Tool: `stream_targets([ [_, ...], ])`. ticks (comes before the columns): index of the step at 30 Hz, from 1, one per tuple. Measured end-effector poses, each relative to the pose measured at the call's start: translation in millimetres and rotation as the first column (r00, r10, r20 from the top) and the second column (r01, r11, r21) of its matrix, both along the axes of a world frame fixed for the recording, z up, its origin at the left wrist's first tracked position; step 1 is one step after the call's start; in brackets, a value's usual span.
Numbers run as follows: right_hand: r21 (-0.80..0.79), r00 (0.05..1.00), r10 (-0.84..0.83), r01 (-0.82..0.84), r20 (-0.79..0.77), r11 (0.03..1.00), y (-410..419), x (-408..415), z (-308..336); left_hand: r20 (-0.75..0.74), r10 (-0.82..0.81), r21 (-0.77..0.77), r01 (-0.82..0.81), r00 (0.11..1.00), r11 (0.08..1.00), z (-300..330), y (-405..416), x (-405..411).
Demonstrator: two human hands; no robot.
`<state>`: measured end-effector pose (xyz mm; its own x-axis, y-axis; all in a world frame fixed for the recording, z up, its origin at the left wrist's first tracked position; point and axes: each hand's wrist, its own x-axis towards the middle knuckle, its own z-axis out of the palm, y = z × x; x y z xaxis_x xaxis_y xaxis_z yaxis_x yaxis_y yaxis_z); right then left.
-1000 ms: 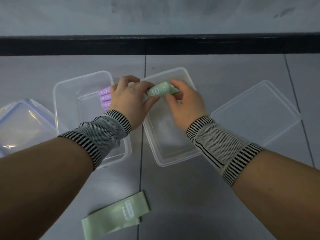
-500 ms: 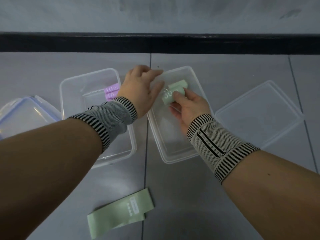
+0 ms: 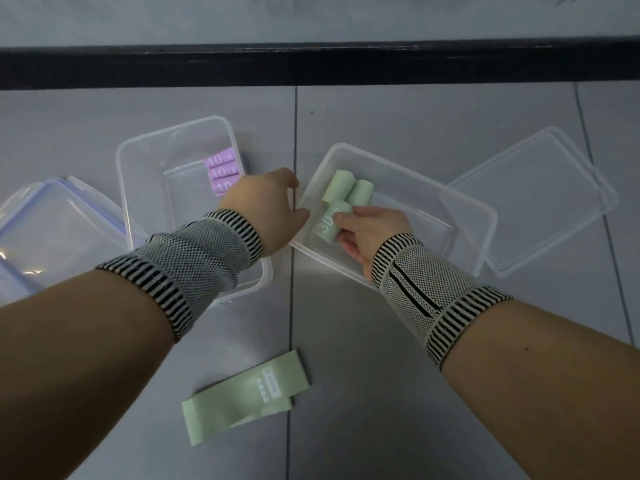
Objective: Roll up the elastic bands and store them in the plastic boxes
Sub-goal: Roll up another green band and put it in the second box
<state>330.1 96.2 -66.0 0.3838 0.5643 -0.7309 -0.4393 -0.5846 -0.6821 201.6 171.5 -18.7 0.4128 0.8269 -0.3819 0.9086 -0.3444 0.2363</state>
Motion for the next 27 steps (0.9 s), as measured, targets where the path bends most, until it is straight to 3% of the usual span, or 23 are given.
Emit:
stream_targets([
  [5,-0.049,0.985,0.159,-0.157,0.058,0.986,4,-6,-11,0.055,-0.232,0.104,0.225,0.971,0.969,-7,-18,-1],
  [8,-0.093,0.963,0.221,-0.208,0.154,0.974,13,-10,-13,0.071,-0.193,0.058,0.189,0.979,0.980,-14,-17,0],
  [15,-0.170,0.971,0.156,-0.126,0.180,0.977,19,-17,-21,0.044,-0.188,0.058,0.185,0.981,0.981,-13,-14,5],
  [19,-0.205,0.956,0.185,-0.139,0.227,0.969,19,-16,-21,-0.091,-0.216,0.044,0.220,0.972,0.974,-13,-12,11],
  [23,-0.166,0.970,0.171,-0.142,0.175,0.976,15,-15,-21,-0.176,-0.247,0.018,0.254,0.953,0.967,-14,-9,18],
  [27,-0.102,0.996,0.049,-0.041,0.074,0.994,8,-11,-14,-0.147,-0.229,-0.011,0.230,0.962,0.973,-15,-9,16],
])
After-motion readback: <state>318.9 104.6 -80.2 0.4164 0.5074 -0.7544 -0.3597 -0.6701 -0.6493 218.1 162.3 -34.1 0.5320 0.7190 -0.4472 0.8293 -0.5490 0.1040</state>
